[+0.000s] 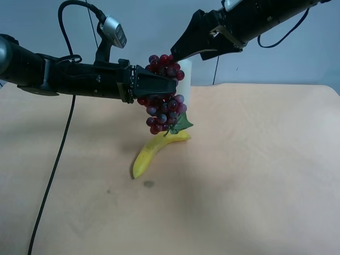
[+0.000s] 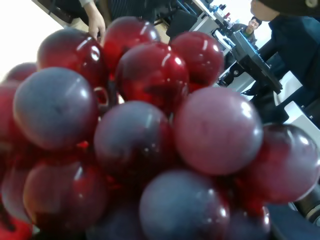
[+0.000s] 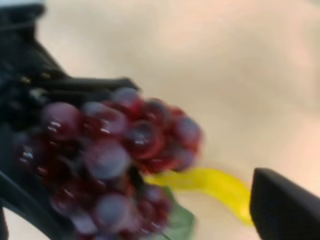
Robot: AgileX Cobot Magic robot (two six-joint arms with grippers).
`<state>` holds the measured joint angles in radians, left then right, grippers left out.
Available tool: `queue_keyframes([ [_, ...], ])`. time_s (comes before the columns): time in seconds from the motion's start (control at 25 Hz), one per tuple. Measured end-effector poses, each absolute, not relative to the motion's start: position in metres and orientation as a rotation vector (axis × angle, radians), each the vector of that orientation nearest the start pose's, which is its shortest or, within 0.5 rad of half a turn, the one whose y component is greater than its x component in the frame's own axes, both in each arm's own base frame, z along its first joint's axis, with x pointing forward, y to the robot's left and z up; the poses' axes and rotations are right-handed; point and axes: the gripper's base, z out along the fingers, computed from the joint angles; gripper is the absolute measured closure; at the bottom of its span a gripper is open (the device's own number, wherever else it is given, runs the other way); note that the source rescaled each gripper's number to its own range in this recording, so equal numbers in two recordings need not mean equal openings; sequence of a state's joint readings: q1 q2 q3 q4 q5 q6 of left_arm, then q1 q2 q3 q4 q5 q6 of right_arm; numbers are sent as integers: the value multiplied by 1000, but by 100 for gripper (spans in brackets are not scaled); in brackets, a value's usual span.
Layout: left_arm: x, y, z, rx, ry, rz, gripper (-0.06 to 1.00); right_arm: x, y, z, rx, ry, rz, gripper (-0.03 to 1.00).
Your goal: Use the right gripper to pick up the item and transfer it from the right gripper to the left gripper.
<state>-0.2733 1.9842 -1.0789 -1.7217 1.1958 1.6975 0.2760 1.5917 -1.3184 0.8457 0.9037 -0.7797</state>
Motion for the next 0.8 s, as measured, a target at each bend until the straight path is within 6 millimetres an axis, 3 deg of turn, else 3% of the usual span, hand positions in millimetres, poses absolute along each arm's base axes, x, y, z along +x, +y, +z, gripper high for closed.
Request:
queue_keyframes([
  [0.36,332,-180,183,756,1893,-1527,92,285,115,359,-796,2269,454,6],
  [0.64,332,-180,183,745,1901,-1534,92,264,87,368,-697,2428,174,6],
  [0.8,332,-180,183,744,1902,-1535,92,251,77,377,-623,2460,101,6],
])
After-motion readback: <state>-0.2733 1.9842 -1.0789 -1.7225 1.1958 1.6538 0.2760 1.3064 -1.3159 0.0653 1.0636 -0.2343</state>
